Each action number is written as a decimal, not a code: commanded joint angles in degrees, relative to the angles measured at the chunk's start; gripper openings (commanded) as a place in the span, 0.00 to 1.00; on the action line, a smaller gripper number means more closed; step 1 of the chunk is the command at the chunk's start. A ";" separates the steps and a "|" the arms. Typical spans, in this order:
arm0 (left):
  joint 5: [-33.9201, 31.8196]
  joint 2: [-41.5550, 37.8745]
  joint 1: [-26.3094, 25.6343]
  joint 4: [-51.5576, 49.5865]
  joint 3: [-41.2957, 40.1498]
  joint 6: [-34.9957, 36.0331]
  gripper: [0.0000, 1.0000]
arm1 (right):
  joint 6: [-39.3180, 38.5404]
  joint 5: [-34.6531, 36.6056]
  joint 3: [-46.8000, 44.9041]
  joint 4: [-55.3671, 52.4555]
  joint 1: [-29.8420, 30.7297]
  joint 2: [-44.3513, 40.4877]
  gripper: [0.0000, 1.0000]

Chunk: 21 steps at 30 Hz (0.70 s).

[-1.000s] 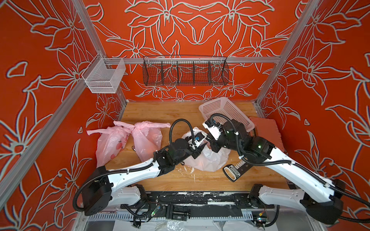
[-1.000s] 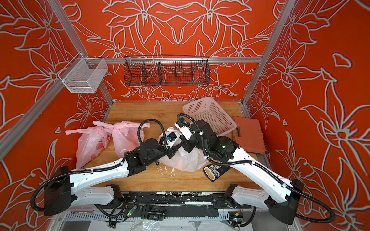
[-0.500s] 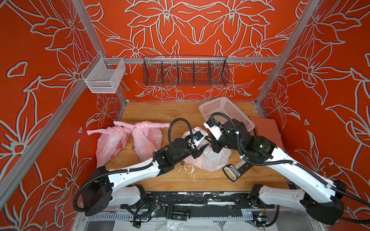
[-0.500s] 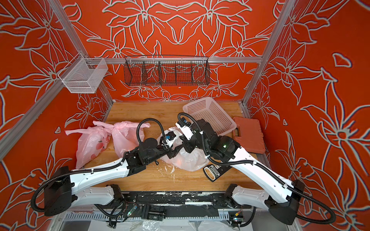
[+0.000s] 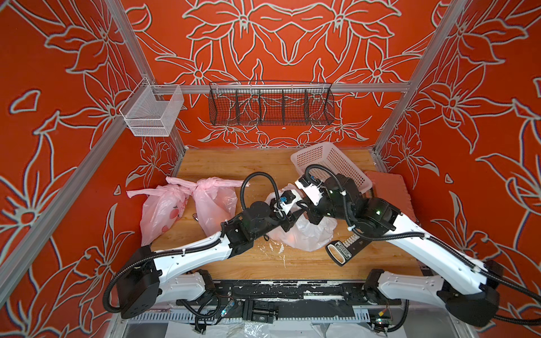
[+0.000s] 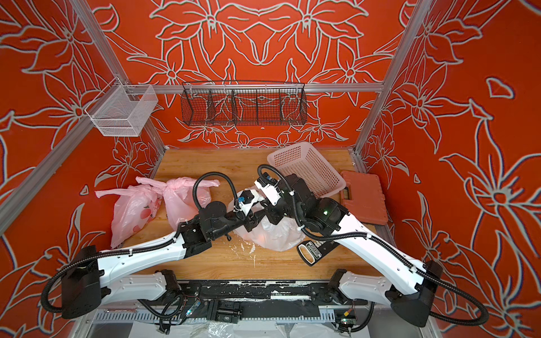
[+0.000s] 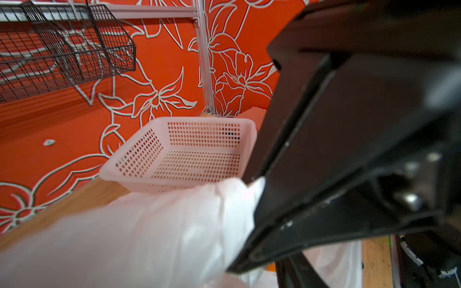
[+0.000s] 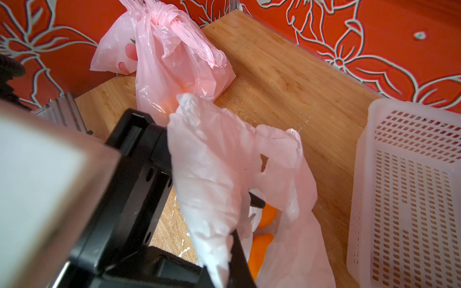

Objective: Place the oranges into plastic bags & tie knots
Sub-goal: Tie the plastic bag at the center of the board.

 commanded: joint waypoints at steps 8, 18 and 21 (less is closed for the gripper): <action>0.92 -1.70 0.42 3.43 1.62 -1.39 0.02 | 1.35 -2.55 1.94 -0.72 -0.25 0.92 0.00; 0.67 -2.48 0.45 1.29 1.03 0.92 0.00 | 0.26 -3.88 -0.08 1.61 -0.23 -3.44 0.78; 0.56 -2.57 0.55 1.23 0.52 0.92 0.00 | -0.10 -2.19 -1.48 -0.37 -0.25 -6.39 0.81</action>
